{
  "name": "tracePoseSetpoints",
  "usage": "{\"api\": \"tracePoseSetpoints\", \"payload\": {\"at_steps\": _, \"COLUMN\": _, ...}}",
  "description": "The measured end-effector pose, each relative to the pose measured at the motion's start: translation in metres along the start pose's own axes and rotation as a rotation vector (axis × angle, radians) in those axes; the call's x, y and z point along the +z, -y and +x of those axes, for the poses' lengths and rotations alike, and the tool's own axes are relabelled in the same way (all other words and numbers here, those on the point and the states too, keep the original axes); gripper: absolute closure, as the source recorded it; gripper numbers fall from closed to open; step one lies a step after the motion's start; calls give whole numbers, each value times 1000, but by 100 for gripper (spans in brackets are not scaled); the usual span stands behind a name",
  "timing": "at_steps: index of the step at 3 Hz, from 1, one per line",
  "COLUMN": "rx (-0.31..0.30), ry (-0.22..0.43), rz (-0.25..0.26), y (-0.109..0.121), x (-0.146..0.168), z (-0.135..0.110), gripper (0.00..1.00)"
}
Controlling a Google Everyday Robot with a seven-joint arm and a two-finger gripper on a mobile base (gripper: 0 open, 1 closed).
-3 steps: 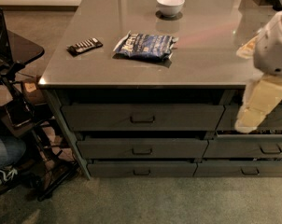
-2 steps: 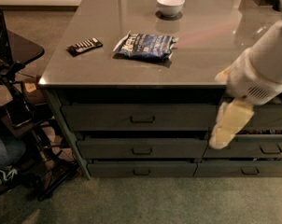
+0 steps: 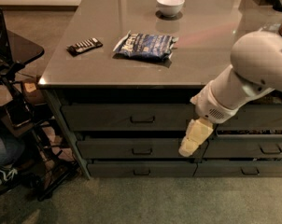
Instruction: Open top drawer
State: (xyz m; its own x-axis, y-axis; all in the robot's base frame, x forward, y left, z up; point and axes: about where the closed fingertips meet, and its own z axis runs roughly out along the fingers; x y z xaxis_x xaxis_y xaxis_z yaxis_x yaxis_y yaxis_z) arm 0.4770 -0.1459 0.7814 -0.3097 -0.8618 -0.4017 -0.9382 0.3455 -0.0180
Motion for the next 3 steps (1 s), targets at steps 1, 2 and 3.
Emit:
{"api": "tracePoseSetpoints", "payload": {"at_steps": 1, "rx": 3, "ry": 5, "rz": 3, "y": 3, "x": 3, "z": 0, "gripper": 0}}
{"api": "tracePoseSetpoints", "payload": {"at_steps": 2, "rx": 23, "ry": 17, "rz": 25, "y": 8, "x": 12, "z": -1, "gripper": 0}}
{"api": "tracePoseSetpoints", "payload": {"at_steps": 3, "rx": 107, "ry": 108, "rz": 85, "y": 28, "x": 33, "z": -12, "gripper": 0}}
